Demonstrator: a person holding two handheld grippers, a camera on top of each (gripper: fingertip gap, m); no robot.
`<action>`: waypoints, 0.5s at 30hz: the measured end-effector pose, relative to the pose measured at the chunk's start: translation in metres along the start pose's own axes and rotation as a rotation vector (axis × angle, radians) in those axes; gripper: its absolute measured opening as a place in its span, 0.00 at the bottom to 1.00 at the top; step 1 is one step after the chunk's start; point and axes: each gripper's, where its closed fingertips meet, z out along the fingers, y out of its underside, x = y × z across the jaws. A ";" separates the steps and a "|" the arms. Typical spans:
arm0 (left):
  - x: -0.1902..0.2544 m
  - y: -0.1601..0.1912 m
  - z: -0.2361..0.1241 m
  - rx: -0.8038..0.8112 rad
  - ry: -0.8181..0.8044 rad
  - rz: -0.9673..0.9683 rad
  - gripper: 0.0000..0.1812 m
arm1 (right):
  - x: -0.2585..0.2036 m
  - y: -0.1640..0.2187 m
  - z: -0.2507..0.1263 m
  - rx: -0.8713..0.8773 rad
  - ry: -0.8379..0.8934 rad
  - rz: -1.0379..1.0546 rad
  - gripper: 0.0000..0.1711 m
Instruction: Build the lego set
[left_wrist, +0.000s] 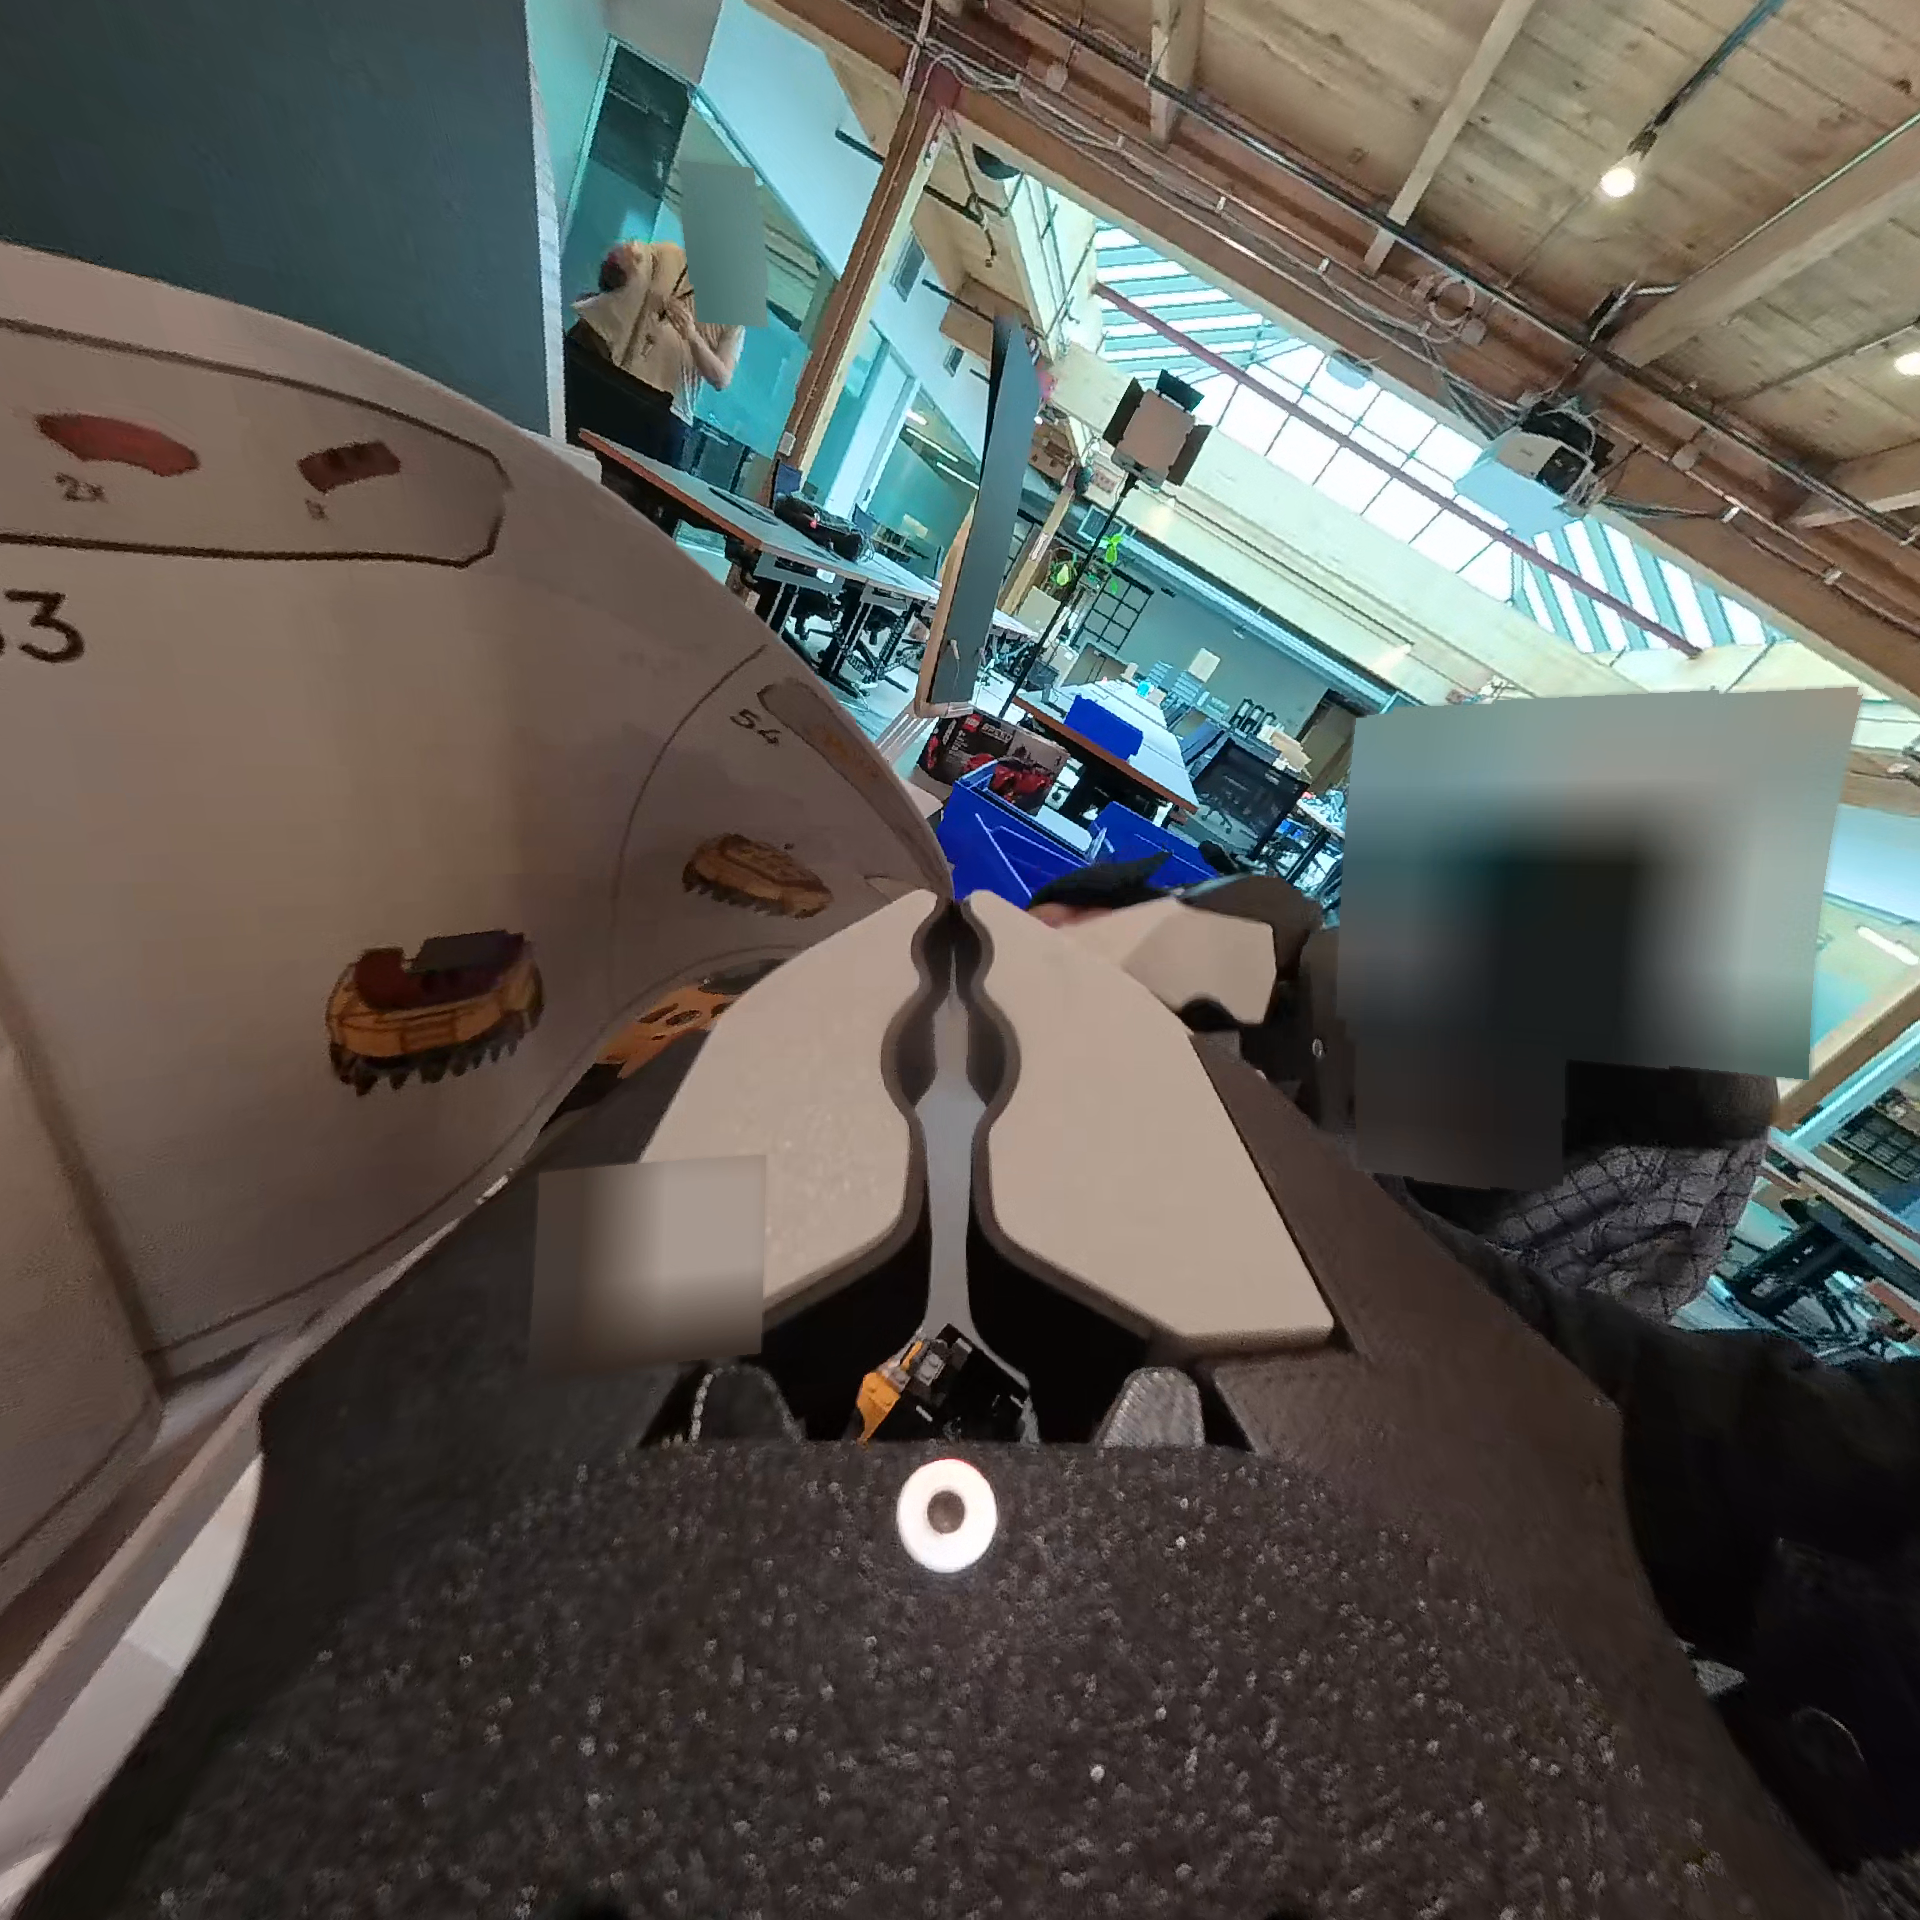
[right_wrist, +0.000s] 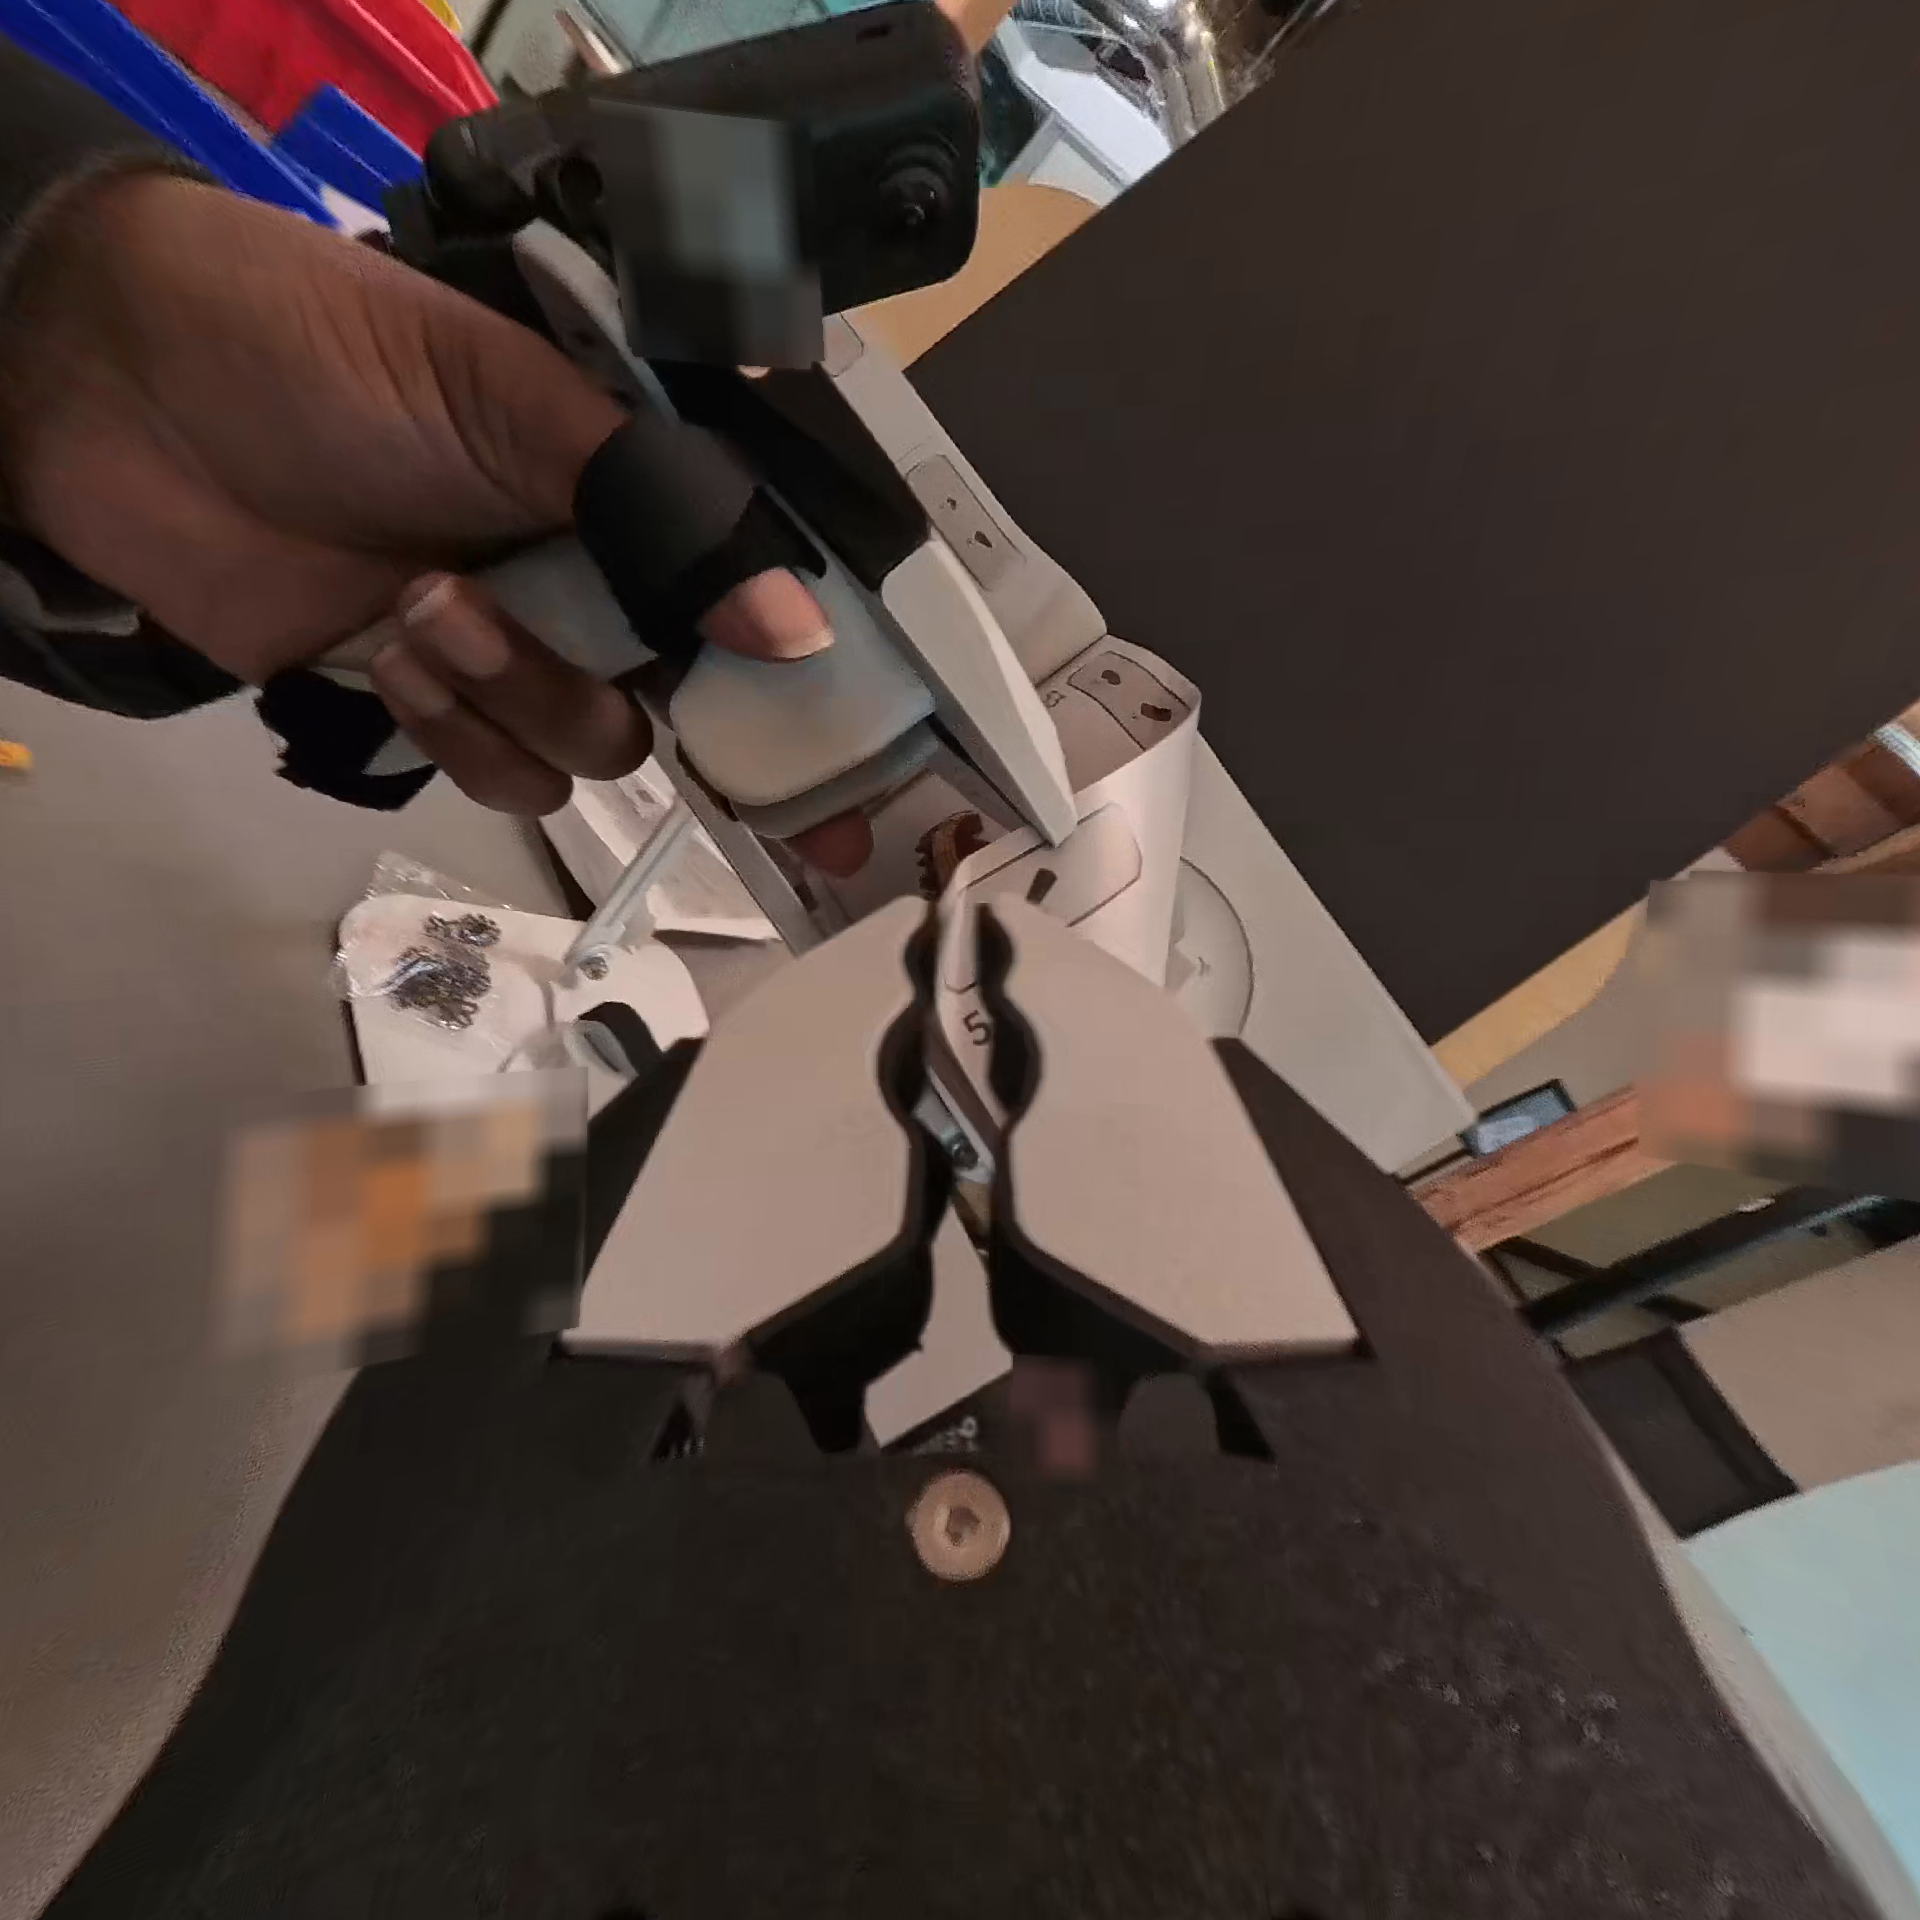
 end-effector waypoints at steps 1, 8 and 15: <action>0.000 -0.001 -0.001 0.004 -0.001 -0.004 0.00 | 0.001 -0.001 0.000 0.002 0.015 -0.015 0.00; 0.017 0.003 -0.008 -0.017 0.038 0.027 0.10 | 0.006 -0.008 -0.008 0.029 -0.033 0.144 0.00; 0.041 0.016 -0.004 -0.040 0.181 -0.118 0.05 | 0.005 -0.027 -0.018 0.124 -0.126 0.261 0.00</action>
